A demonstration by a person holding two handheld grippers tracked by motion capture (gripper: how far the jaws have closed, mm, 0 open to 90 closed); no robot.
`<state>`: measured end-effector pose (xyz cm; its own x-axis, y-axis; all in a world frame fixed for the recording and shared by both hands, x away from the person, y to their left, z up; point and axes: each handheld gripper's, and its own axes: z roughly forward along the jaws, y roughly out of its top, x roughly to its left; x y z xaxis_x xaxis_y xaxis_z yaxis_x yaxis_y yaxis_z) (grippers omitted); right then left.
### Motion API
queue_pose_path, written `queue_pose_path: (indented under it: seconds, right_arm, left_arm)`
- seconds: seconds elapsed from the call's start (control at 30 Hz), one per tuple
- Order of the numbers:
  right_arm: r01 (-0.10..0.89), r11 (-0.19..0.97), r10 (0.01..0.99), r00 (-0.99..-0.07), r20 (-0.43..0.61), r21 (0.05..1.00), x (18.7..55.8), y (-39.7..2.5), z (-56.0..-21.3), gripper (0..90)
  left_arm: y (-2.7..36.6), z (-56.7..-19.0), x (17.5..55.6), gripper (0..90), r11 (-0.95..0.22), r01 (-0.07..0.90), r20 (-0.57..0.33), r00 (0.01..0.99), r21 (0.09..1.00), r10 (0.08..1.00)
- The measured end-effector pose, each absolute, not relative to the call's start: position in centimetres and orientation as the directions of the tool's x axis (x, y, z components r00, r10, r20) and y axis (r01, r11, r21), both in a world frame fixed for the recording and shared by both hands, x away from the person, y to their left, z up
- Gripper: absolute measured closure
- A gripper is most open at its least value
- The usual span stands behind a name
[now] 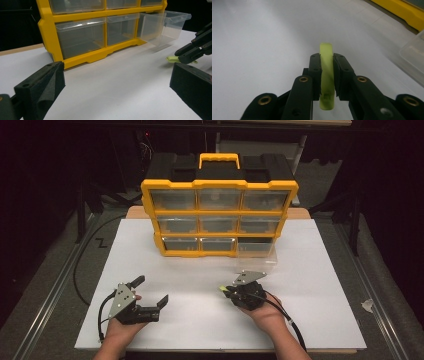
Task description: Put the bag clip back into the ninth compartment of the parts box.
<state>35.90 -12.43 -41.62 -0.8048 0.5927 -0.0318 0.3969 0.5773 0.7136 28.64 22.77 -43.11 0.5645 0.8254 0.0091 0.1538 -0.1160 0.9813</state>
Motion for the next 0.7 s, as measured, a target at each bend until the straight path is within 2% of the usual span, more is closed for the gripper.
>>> queue_pose_path:
  seconds: [0.7]
  right_arm:
    - [0.395, 0.579, 0.609, -0.791, -0.057, 0.713, 35.3, -14.4, -40.9, 80.1]
  left_arm:
    - [22.9, -43.1, 28.7, 0.4, -0.105, 0.153, 0.002, 0.559, 0.983, 0.829]
